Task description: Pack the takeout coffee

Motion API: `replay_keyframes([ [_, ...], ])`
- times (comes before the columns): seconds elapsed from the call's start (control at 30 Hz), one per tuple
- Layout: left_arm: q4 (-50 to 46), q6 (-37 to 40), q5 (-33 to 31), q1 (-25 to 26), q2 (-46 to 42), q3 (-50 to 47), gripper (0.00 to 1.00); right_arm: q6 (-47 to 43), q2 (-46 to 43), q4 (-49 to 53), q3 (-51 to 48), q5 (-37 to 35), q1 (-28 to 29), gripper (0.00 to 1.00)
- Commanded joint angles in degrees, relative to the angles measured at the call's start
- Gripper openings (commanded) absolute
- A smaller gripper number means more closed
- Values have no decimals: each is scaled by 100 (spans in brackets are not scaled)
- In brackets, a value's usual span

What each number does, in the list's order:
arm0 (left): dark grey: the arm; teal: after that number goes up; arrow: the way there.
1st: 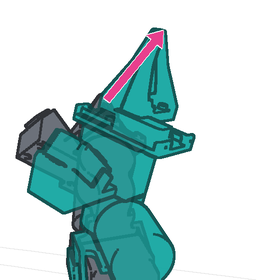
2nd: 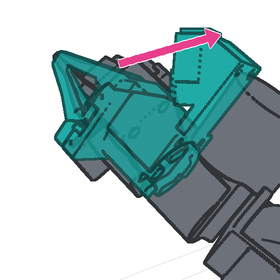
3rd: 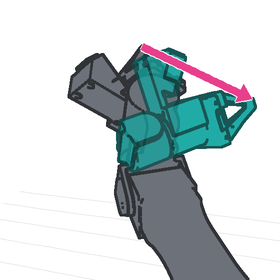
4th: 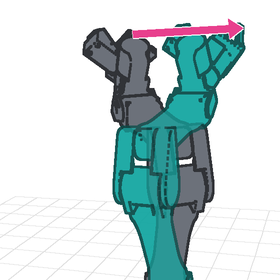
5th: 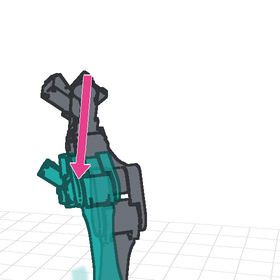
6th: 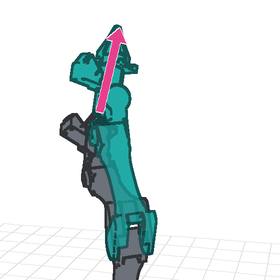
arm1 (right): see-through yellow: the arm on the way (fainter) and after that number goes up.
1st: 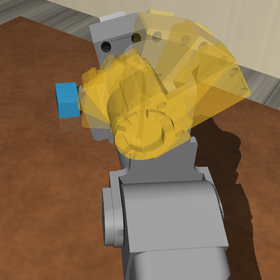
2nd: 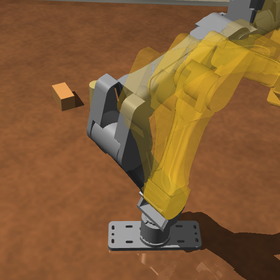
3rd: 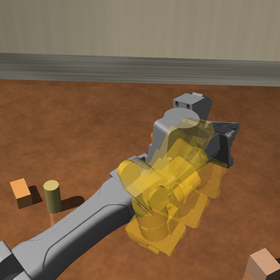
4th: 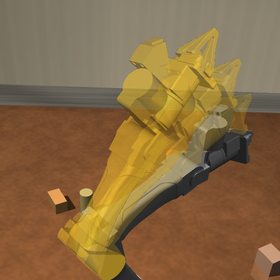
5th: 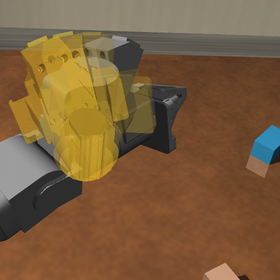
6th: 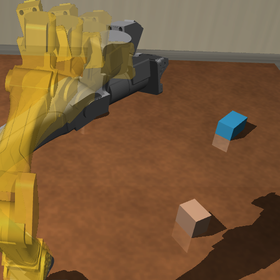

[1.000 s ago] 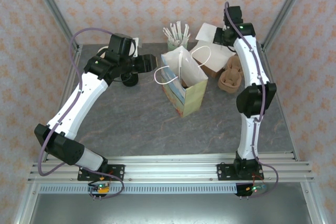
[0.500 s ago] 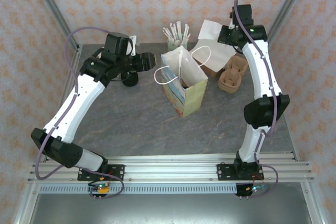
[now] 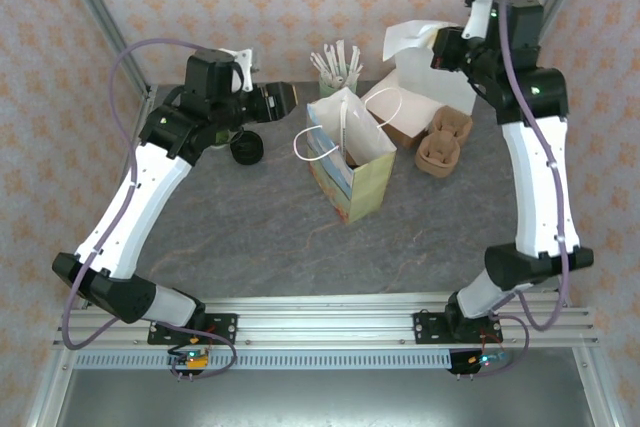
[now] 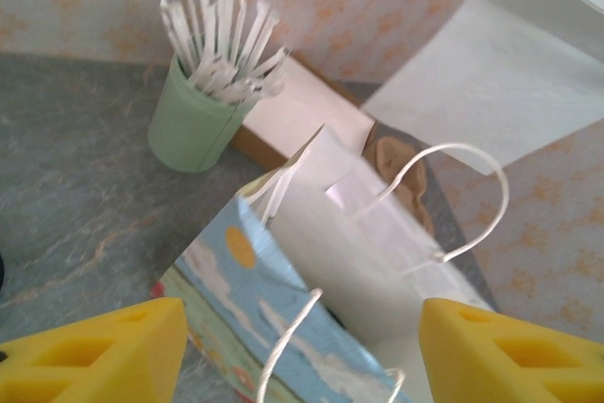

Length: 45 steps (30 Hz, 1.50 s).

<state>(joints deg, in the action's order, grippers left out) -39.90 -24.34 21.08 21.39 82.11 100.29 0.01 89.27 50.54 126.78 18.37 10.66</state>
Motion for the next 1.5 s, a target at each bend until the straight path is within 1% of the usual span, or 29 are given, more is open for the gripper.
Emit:
replay_keyframes([
  [0.0, 280, 114, 96, 24, 62, 395, 67, -173, -240, -201, 200, 523, 130, 0],
  [0.07, 391, 265, 102, 23, 148, 522, 67, -156, -318, -146, 384, 733, 226, 0],
  [0.13, 609, 412, 253, 23, 262, 621, 67, -155, -382, -104, 506, 876, 323, 0],
  [0.23, 972, 634, 802, 23, 518, 854, 68, -96, -477, -104, 615, 1058, 424, 0],
  [0.4, 1095, 1020, 1830, 140, 1133, 1603, 73, 192, -551, -254, 785, 1460, 429, 0],
  [0.6, 1052, 1589, 2147, 233, 1854, 2466, 77, 449, -407, -304, 1207, 1774, 424, 0],
  [0.7, 999, 1856, 2365, 234, 2385, 3129, 79, 498, -312, -229, 1433, 1810, 428, 0],
  [0.77, 807, 2062, 2628, 242, 2908, 3789, 79, 538, -266, -210, 1520, 1810, 429, 0],
  [0.87, 572, 2173, 3090, 260, 3540, 4739, 80, 563, -236, -201, 1560, 1836, 429, 0],
  [0.93, 529, 2258, 3306, 325, 3809, 5164, 80, 571, -214, -185, 1568, 1836, 429, 0],
  [1.0, 570, 2365, 3455, 389, 3970, 5378, 79, 572, -199, -169, 1562, 1812, 428, 0],
  [1.03, 658, 2397, 3538, 424, 4006, 5395, 78, 579, -183, -160, 1561, 1810, 429, 0],
  [1.1, 760, 2429, 3482, 461, 4031, 5396, 69, 562, -166, -130, 1554, 1786, 429, 0],
  [1.2, 694, 2444, 3384, 464, 4030, 5422, 51, 498, -165, -42, 1472, 1637, 429, 0],
  [1.27, 615, 2526, 3289, 466, 3987, 5428, 35, 456, -175, -17, 1383, 1573, 429, 0],
  [1.33, 647, 2530, 3247, 463, 3945, 5428, 22, 464, -199, -26, 1288, 1607, 426, 0],
  [1.4, 675, 2524, 3160, 463, 3894, 5427, 15, 495, -222, -64, 1173, 1645, 431, 0],
  [1.47, 641, 2523, 3066, 454, 3816, 5424, 11, 510, -306, -105, 1014, 1661, 429, 0],
])
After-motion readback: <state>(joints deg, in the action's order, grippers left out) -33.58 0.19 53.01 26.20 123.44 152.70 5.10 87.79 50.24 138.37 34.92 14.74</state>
